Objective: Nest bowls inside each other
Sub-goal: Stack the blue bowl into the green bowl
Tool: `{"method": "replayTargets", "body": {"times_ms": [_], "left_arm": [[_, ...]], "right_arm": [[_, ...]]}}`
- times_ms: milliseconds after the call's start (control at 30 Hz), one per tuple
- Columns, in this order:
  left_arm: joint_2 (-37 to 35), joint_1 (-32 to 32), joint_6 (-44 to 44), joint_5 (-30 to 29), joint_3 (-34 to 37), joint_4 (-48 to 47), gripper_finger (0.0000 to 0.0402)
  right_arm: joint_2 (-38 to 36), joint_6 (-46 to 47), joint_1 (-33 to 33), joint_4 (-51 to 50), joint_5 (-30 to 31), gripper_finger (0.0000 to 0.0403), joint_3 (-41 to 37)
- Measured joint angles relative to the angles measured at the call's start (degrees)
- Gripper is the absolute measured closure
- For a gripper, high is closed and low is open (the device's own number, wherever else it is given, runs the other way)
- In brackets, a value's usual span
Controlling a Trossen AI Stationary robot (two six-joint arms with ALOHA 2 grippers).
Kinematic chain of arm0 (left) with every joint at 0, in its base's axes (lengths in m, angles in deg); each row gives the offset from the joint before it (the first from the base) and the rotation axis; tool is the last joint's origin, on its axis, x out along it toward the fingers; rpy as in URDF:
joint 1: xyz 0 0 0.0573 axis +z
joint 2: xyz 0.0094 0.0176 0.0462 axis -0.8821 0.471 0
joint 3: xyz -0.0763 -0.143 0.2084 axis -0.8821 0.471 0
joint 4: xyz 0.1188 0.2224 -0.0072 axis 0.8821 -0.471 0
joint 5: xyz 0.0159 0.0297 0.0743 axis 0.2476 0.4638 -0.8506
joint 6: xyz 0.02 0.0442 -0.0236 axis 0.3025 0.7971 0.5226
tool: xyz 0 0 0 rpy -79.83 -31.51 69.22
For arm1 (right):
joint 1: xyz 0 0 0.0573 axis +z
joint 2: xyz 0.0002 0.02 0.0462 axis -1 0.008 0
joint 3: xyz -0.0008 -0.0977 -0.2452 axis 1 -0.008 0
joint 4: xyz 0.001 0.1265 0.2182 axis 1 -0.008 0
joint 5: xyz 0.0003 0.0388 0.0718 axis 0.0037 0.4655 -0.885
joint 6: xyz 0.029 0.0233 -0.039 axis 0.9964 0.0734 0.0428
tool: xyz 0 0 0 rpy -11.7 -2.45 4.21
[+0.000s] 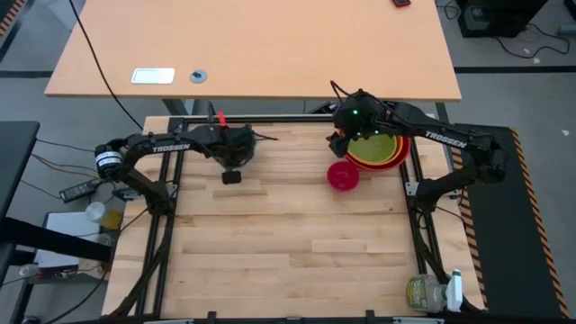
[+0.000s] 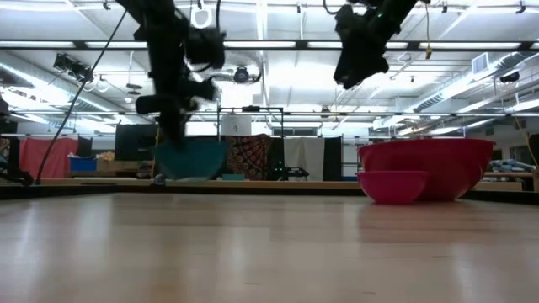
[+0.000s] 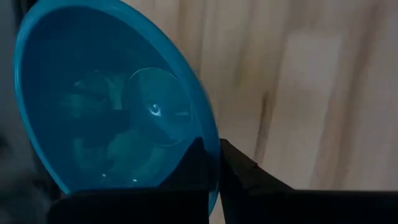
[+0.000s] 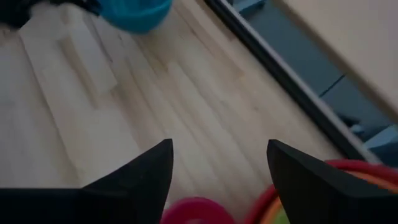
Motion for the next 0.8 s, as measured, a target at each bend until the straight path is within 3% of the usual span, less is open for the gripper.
{"method": "replayTargets", "body": {"times_ms": [133,267,400,533,800], "left_arm": [[0.0,-5.9,8.7,0.0,-1.5,5.5,0.0392],[0.0,-10.8,18.5,0.0,-1.6,10.6,0.0392],[0.0,-14.3,27.2,2.6,-1.6,14.4,0.0393],[0.0,-15.6,28.1,9.0,-1.9,18.4,0.0393],[0.0,-15.3,30.4,16.8,-6.7,21.5,0.0393]], "right_arm": [[3.8,1.6,0.2,1.2,-4.4,0.0148,0.0],[6.3,-7.0,2.2,2.6,-11.0,0.0153,0.0],[6.4,-17.1,5.4,4.7,-11.6,0.0159,0.0],[6.2,-26.8,9.0,6.4,-13.3,0.0166,0.0],[7.2,-30.8,15.7,7.5,-13.3,0.0171,0.0]]}}
